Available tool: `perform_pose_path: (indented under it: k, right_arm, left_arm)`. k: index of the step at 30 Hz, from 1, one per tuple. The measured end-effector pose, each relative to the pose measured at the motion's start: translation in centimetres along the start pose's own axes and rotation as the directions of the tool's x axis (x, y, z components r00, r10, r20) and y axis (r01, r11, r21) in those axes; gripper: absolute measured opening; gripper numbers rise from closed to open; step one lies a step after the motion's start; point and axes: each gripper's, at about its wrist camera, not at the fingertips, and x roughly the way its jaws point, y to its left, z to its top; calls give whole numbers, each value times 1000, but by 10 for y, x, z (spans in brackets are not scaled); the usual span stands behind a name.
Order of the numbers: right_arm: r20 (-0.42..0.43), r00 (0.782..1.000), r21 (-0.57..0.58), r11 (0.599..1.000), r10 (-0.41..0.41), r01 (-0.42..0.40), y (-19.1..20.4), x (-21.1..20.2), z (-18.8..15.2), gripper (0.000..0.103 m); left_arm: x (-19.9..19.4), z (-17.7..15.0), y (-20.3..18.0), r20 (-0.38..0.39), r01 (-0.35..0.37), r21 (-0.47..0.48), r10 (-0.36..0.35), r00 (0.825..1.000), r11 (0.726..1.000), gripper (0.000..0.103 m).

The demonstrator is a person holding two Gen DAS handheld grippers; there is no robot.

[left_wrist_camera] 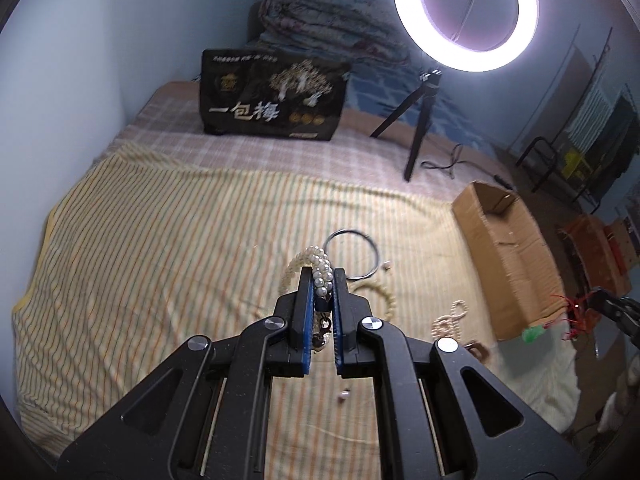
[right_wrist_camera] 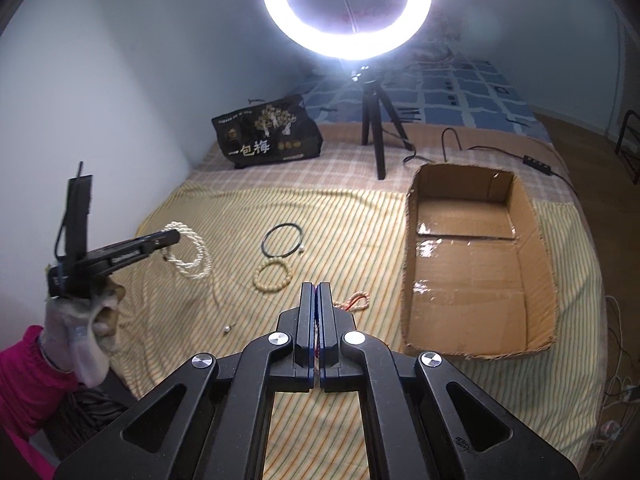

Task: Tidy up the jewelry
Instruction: 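Carry the necklace and jade pendant into the cardboard box and open both grippers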

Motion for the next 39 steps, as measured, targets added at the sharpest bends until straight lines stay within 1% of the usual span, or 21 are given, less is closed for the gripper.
perform_pose_path:
  k: [5, 8, 18, 25, 31, 36, 39]
  right_arm:
    - [28, 999, 21, 1000, -20, 19, -12, -6, 9, 0]
    - [42, 998, 31, 999, -43, 41, -19, -8, 14, 0]
    - [47, 990, 76, 988, -135, 131, -52, -12, 20, 0]
    - [21, 983, 114, 977, -185, 181, -79, -10, 16, 0]
    - [1, 975, 143, 965, -223, 221, -98, -8, 12, 0]
    - [-23, 973, 168, 958, -230, 231, -109, 1, 8, 0]
    - [-37, 972, 173, 957, -232, 235, -113, 6, 7, 0]
  left_arm:
    - [-12, 11, -21, 25, 41, 28, -42, 999, 999, 6]
    - [-16, 18, -40, 34, 57, 69, -60, 998, 996, 6]
    - [-17, 45, -116, 41, 143, 179, -153, 987, 973, 6]
    - [3, 50, -173, 13, 187, 243, -196, 980, 952, 6]
    - [23, 49, -220, -11, 210, 294, -216, 976, 932, 6]
    - [49, 45, -250, -63, 242, 294, -234, 970, 925, 6]
    - [63, 40, -266, -84, 245, 304, -231, 969, 921, 6]
